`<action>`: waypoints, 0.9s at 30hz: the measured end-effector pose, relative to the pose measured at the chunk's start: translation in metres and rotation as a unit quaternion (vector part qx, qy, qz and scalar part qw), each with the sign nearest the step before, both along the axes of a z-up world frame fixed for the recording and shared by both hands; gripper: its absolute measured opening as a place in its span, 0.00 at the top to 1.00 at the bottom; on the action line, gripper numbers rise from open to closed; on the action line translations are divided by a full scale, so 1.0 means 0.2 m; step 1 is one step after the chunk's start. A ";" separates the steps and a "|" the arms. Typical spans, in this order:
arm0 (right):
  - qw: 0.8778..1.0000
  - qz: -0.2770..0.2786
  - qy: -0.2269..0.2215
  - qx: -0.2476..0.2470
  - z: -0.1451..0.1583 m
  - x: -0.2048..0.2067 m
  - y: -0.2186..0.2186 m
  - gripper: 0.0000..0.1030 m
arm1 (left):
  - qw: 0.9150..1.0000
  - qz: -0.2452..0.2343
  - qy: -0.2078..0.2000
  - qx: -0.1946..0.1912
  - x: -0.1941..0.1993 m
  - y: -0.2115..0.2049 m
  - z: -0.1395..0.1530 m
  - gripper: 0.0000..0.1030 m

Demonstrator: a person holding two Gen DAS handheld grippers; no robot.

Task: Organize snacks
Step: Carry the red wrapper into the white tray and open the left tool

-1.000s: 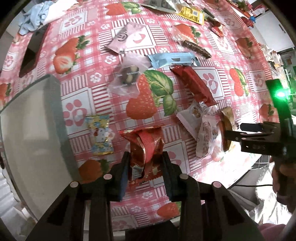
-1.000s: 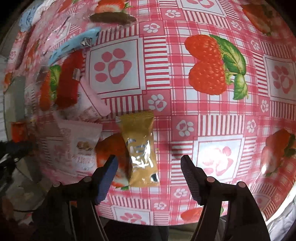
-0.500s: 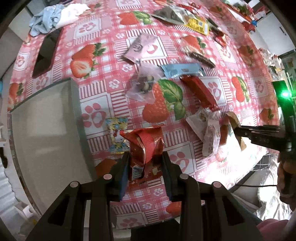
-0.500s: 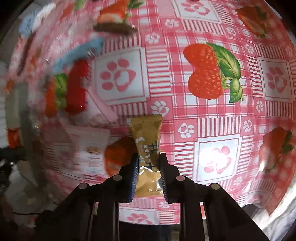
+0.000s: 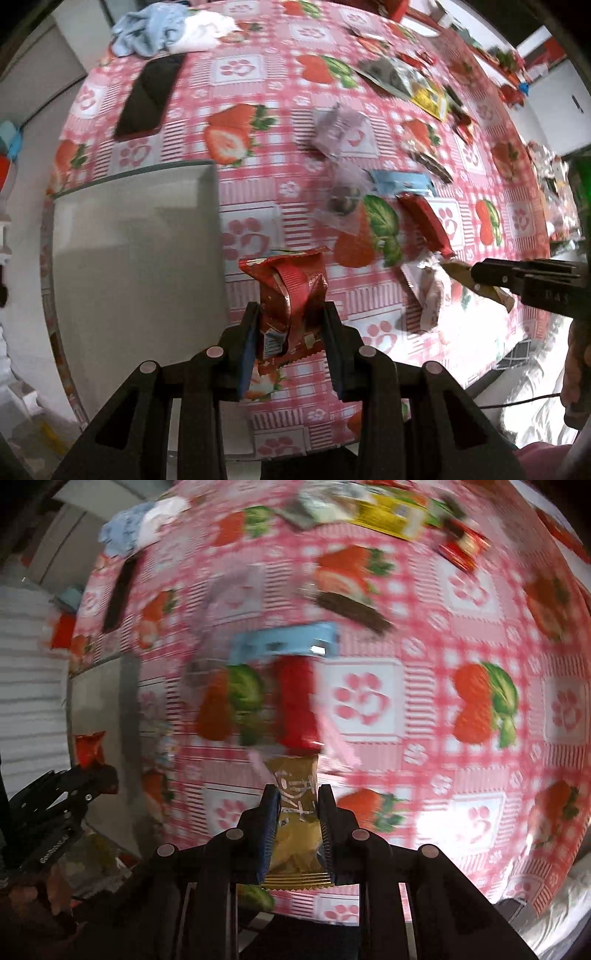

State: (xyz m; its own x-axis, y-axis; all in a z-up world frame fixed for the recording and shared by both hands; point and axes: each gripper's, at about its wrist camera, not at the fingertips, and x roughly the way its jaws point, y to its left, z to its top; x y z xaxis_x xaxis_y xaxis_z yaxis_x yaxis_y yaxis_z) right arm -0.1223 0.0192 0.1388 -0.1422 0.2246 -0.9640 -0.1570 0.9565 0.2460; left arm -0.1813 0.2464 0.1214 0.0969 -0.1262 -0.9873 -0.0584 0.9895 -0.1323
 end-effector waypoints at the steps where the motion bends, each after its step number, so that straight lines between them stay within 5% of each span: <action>1: 1.000 0.007 -0.001 0.002 -0.07 0.02 0.02 0.77 | 1.000 0.009 -0.001 -0.001 -0.01 0.04 0.00 0.65; 13: 0.995 0.103 -0.011 0.007 -0.27 0.05 0.64 0.77 | 0.996 0.093 0.004 0.002 -0.16 0.41 -0.02 0.65; 16: 0.995 0.093 -0.006 -0.030 -0.38 0.08 0.63 0.76 | 0.995 0.102 0.004 0.002 -0.18 0.47 -0.02 0.65; 23: 0.997 0.039 0.053 -0.029 -0.54 0.11 0.50 0.74 | 0.994 0.111 0.015 0.004 -0.19 0.55 -0.06 0.65; 26: 0.996 0.066 0.043 -0.039 -0.57 0.08 0.59 0.15 | 0.994 0.107 0.017 0.009 -0.21 0.57 -0.07 0.65; 27: 0.995 0.083 0.031 -0.040 -0.57 0.07 0.64 0.15 | 0.994 0.106 0.019 0.012 -0.22 0.57 -0.07 0.65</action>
State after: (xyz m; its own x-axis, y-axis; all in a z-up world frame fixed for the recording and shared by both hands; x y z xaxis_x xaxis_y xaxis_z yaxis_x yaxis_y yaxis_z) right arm -0.1089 0.1479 0.0246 -0.2314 0.1163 -0.9659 -0.3020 0.9352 0.1849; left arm -0.2258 0.3613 0.1078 0.0816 -0.0824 -0.9933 -0.2698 0.9575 -0.1016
